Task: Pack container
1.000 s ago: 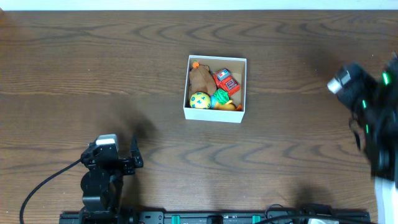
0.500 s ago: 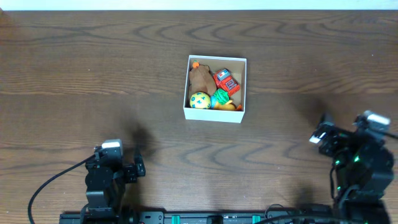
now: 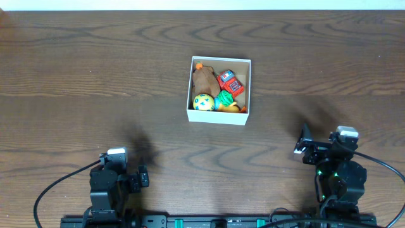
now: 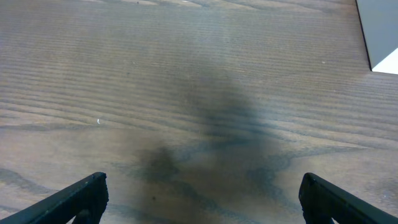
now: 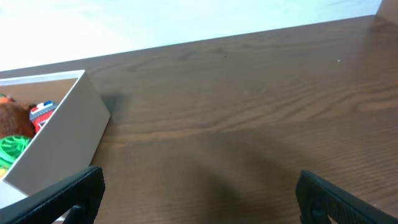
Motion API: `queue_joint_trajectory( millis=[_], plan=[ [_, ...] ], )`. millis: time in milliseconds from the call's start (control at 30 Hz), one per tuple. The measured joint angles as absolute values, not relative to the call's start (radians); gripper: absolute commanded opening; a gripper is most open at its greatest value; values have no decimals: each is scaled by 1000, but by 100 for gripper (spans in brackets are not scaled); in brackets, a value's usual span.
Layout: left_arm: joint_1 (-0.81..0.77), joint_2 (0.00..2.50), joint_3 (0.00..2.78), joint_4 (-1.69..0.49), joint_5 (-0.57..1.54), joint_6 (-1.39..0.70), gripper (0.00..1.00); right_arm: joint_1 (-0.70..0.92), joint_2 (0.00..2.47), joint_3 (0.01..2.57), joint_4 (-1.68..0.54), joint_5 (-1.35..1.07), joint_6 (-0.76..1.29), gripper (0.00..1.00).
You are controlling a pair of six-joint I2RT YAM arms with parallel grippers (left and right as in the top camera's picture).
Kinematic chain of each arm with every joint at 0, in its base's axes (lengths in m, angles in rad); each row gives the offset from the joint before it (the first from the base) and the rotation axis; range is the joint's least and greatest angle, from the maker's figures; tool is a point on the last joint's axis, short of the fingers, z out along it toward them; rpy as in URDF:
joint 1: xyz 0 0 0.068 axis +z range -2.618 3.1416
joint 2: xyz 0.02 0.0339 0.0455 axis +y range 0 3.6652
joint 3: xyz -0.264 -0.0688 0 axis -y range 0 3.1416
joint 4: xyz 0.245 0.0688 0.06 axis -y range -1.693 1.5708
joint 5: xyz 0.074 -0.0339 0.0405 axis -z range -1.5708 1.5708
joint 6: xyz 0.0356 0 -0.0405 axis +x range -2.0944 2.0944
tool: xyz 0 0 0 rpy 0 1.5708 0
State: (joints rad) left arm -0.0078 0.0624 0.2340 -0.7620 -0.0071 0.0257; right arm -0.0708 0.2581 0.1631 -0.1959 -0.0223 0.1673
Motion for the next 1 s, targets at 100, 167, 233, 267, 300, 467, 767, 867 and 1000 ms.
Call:
queue_joint_trajectory(
  millis=[100, 167, 233, 267, 300, 467, 767, 867, 1000],
  plan=[
    [-8, 62, 234, -762, -7, 26, 98, -71, 254, 139, -186, -29, 167, 99],
    [-8, 62, 234, -762, -7, 26, 98, -71, 254, 125, -175, -31, 167, 99],
    [-8, 62, 234, -762, -7, 26, 98, -71, 254, 112, -160, -31, 167, 99],
    [-8, 62, 234, -762, -7, 26, 98, -71, 254, 108, -155, -31, 167, 99],
    [-8, 62, 234, -762, -7, 26, 98, -71, 254, 103, -150, -31, 167, 99],
    [-8, 62, 234, -762, -7, 26, 98, -71, 254, 84, -141, -31, 172, 99],
    [-8, 62, 234, -762, -7, 26, 98, -71, 253, 81, -187, -33, 179, 99],
    [-8, 62, 234, -762, -7, 26, 98, -71, 253, 80, -236, -34, 180, 99],
    [-8, 62, 234, -762, -7, 26, 98, -71, 253, 78, -242, -34, 180, 99]
  ],
)
